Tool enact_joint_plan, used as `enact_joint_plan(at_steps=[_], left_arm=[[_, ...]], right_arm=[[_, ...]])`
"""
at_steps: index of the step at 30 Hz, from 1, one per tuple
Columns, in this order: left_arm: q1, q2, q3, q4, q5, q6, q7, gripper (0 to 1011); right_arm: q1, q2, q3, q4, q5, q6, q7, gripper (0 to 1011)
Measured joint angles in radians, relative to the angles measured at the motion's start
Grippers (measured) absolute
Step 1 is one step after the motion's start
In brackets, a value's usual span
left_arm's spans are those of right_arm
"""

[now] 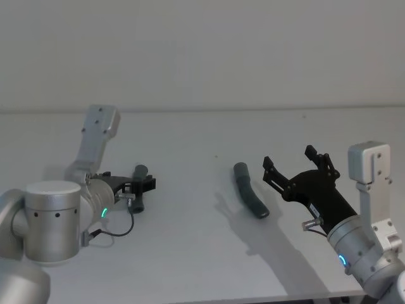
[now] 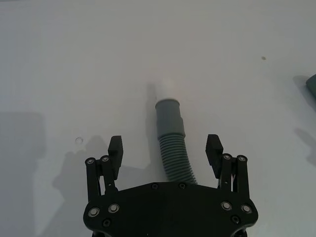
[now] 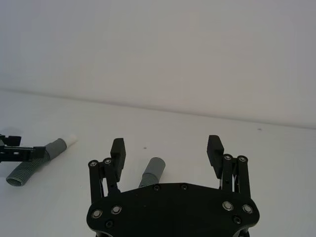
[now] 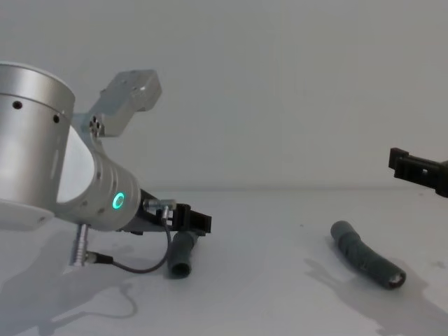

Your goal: Use both hands to pick up one end of the pipe from the table, align the ends, and insert them.

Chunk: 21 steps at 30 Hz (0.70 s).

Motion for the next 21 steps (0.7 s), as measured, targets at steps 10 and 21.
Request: enact_joint_plan(at_steps=[10,21], left_arm=[[-0.024,-0.017,0.006,0.047,0.011,-0.014,-0.008,1001],[-0.041,-0.032,0.009,0.084,0.023,-0.014,-0.011,1001]], right_arm=[[0.000,0.000,0.000,0.000,0.000,0.000,0.000,1004],[0.000,0.000,0.000,0.000,0.000,0.000,0.000,1003]])
